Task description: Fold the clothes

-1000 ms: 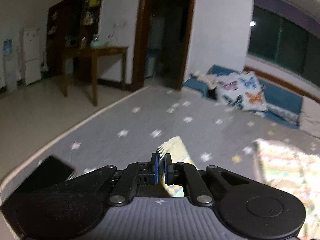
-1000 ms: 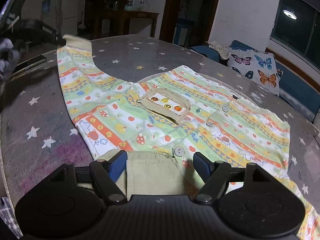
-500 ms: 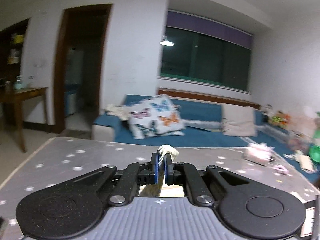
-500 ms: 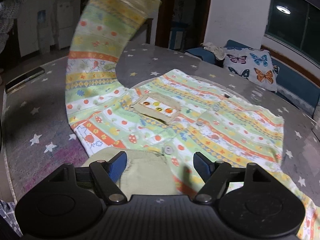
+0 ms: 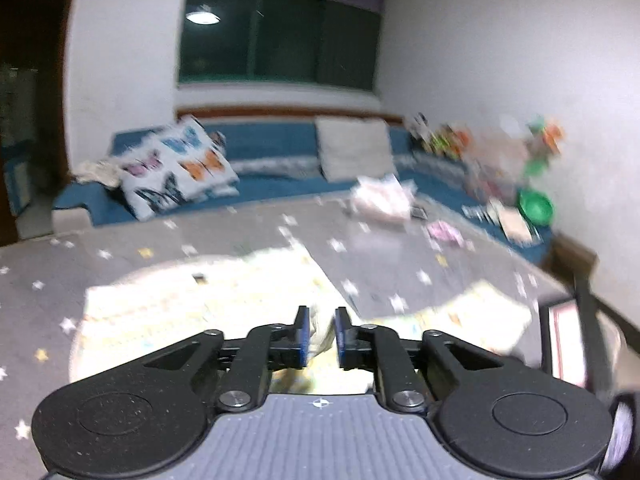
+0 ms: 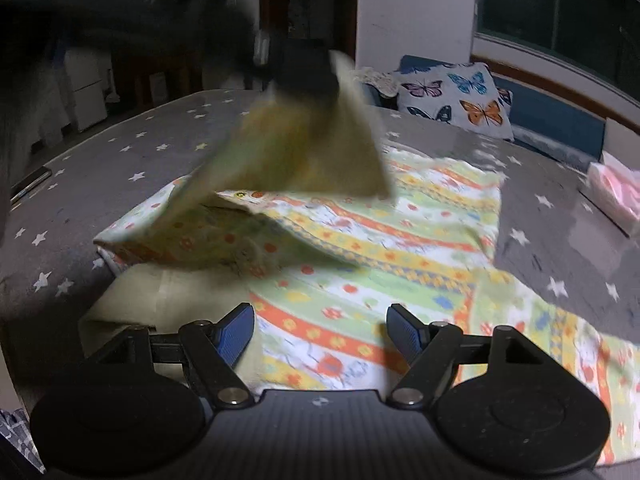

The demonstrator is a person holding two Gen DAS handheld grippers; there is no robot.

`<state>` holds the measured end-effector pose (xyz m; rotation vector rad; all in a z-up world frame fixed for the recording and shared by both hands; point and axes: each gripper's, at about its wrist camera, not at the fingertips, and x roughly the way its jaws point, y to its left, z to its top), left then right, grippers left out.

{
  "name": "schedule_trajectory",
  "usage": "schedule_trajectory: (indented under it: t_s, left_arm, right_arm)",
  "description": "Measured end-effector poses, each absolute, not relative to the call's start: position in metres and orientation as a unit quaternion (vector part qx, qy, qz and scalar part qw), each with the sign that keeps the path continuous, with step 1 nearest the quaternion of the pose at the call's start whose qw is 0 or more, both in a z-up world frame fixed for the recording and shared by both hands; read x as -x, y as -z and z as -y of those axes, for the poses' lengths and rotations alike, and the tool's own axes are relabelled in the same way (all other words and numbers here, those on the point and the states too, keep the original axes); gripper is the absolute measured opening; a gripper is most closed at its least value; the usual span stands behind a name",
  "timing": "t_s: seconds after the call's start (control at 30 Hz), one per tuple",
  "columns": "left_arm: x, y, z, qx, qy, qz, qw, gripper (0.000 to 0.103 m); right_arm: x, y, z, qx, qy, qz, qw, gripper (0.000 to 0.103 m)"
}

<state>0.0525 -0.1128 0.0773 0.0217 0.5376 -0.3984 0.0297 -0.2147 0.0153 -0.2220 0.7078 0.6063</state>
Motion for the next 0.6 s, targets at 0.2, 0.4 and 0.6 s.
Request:
schedule_trajectory:
  t_s: [0.2,0.4,0.6]
  left_arm:
    - [-0.034,-0.065,0.076,-0.029,0.183,-0.264,0.947,0.043]
    - [-0.038,-0.039,0.018,-0.033,0.085,-0.291,0.952,0.042]
    - [-0.026,-0.015,-0.013,-0.033,0.049,-0.320,0.946,0.041]
  right_arm:
    - [-0.026,-0.016,0.228,0.090,-0.293,-0.351,0.885,0.075]
    - [-0.032,-0.023,0.240,0.043,-0.292,-0.360,0.885,0.073]
    - [-0.059,-0.023,0.237,0.004,-0.282,-0.373,0.884,0.062]
